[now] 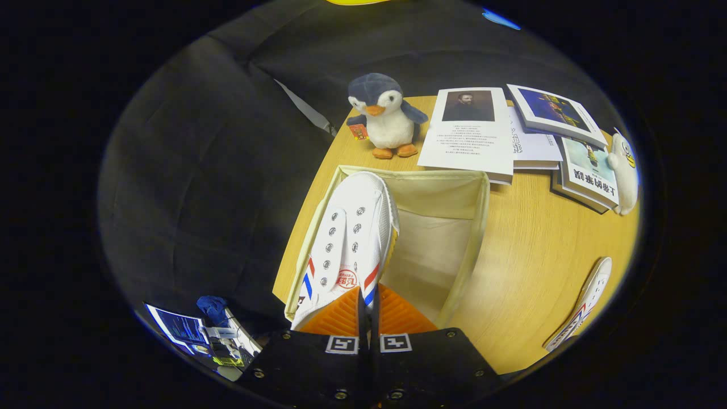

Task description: Open the storage box then place both shoes into the box .Put the left shoe in first, then the right shoe, with the right side of both shoes facing outward in a uniform manner.

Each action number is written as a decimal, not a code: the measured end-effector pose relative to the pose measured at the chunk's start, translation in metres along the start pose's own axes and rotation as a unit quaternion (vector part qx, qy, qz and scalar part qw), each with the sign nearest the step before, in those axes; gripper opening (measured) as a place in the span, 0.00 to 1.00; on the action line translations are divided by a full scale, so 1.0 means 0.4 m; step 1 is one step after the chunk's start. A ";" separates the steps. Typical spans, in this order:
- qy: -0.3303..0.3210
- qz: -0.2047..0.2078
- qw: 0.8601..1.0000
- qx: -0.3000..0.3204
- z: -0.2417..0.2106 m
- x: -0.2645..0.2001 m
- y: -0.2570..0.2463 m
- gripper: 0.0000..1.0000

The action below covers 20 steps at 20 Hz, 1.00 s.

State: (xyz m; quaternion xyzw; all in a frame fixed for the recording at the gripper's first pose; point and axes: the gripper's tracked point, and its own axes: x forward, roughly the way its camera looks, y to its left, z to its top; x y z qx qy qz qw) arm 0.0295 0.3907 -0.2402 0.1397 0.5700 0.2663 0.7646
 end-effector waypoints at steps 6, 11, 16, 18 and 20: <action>0.003 -0.018 1.000 -0.005 0.009 0.054 0.006 0.03; -0.032 -0.007 0.999 -0.021 0.056 0.007 0.007 0.79; -0.061 0.000 0.998 -0.003 0.070 -0.094 -0.045 0.79; -0.072 -0.001 0.997 0.006 0.068 -0.142 -0.078 0.79; -0.083 -0.003 0.996 0.012 0.062 -0.190 -0.113 0.79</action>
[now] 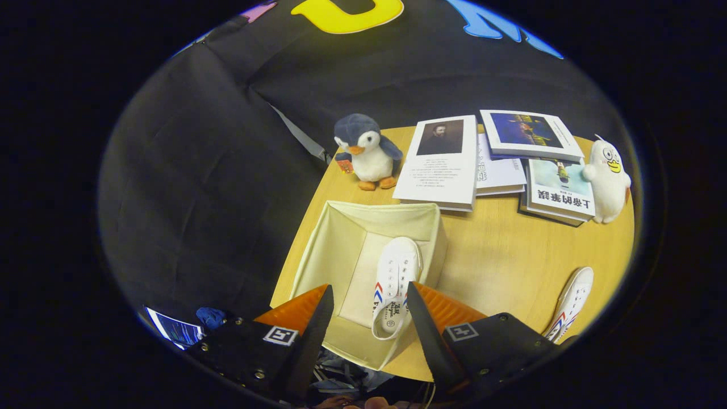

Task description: Open the storage box then place both shoes into the box .Put the left shoe in first, then the right shoe, with the right side of both shoes facing outward in a uniform manner.

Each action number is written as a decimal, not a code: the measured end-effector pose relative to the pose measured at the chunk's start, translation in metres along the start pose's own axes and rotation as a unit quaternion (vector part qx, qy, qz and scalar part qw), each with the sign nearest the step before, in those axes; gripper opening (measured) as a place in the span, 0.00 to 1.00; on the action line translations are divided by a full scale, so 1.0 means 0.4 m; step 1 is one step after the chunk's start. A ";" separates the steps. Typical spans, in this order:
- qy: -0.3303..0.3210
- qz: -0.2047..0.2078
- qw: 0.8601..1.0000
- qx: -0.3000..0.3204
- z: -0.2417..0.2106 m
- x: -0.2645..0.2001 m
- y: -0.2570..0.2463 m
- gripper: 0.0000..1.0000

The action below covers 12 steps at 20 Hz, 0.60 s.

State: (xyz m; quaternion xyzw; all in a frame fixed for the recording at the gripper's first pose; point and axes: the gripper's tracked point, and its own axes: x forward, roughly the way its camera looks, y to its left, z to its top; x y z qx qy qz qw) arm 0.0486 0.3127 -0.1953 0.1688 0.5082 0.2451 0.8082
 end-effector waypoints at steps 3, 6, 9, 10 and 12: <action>-0.018 -0.010 1.000 0.001 0.002 -0.067 -0.070 0.80; -0.039 -0.029 0.999 0.017 -0.008 -0.110 -0.158 0.98; -0.045 -0.040 0.997 0.047 -0.031 -0.162 -0.237 0.97; -0.046 -0.047 0.996 0.052 -0.041 -0.175 -0.268 0.97; -0.048 -0.062 0.995 0.060 -0.063 -0.202 -0.332 0.97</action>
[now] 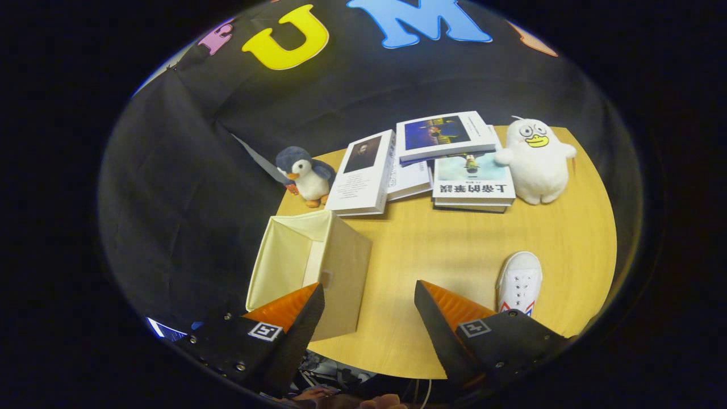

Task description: Open the storage box then place both shoes into the box .Put the left shoe in first, then the right shoe, with the right side of both shoes facing outward in a uniform manner.

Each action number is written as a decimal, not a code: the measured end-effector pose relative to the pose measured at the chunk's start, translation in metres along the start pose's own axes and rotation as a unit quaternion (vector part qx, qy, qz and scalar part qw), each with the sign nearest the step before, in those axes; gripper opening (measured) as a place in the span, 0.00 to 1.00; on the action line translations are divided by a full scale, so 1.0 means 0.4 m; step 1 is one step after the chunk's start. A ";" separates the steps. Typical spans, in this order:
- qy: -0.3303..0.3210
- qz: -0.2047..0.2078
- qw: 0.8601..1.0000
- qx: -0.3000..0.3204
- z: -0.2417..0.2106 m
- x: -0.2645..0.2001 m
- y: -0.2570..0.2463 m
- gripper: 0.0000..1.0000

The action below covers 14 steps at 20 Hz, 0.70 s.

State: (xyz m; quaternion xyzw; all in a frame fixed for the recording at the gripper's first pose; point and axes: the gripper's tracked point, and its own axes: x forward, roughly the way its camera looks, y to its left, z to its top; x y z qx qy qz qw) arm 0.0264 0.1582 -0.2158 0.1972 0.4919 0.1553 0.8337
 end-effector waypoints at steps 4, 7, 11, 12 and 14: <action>-0.013 -0.034 0.999 0.001 -0.023 -0.044 -0.132 0.97; -0.015 -0.053 0.998 0.011 -0.045 -0.066 -0.212 0.97; -0.013 -0.071 0.997 0.042 -0.074 -0.092 -0.307 0.97; -0.011 -0.075 0.996 0.050 -0.083 -0.093 -0.329 0.97; -0.007 -0.086 0.995 0.058 -0.101 -0.098 -0.375 0.97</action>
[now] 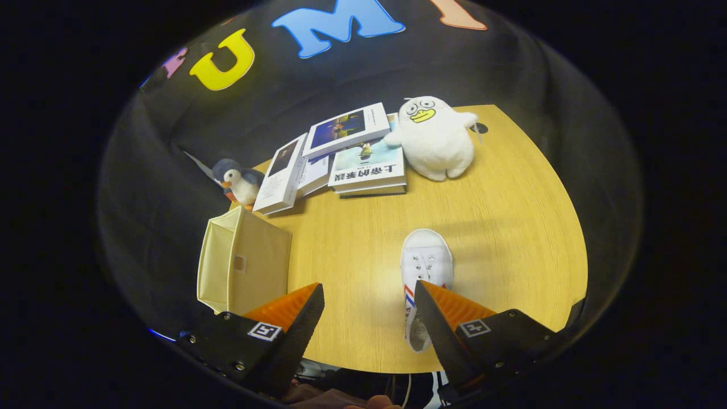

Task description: Open the storage box then place both shoes into the box .Put the left shoe in first, then the right shoe, with the right side of both shoes facing outward in a uniform manner.

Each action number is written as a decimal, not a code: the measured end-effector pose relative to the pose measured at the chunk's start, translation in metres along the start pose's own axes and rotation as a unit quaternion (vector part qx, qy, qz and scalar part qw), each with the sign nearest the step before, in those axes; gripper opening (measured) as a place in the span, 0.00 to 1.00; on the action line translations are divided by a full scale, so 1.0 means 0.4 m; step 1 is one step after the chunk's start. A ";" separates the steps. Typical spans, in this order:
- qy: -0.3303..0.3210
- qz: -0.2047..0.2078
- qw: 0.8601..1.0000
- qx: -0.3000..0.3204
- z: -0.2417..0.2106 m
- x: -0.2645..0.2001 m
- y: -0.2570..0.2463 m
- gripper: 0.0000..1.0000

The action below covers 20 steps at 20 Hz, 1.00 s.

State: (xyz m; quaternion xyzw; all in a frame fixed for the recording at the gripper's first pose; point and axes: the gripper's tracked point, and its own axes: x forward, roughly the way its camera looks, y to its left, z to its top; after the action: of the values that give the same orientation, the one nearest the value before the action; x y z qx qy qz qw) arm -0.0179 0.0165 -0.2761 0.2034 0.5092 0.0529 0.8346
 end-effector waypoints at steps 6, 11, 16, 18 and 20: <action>0.048 -0.018 0.997 0.049 -0.081 0.040 -0.125 0.97; 0.095 -0.037 0.994 0.047 -0.145 0.095 -0.208 0.96; 0.132 -0.057 0.990 0.011 -0.191 0.167 -0.265 0.93; 0.145 -0.062 0.988 -0.002 -0.204 0.193 -0.279 0.91; 0.154 -0.070 0.985 -0.018 -0.209 0.225 -0.295 0.85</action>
State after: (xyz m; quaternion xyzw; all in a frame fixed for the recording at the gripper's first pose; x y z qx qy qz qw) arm -0.0619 -0.0406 -0.4305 0.1414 0.6438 0.0339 0.7513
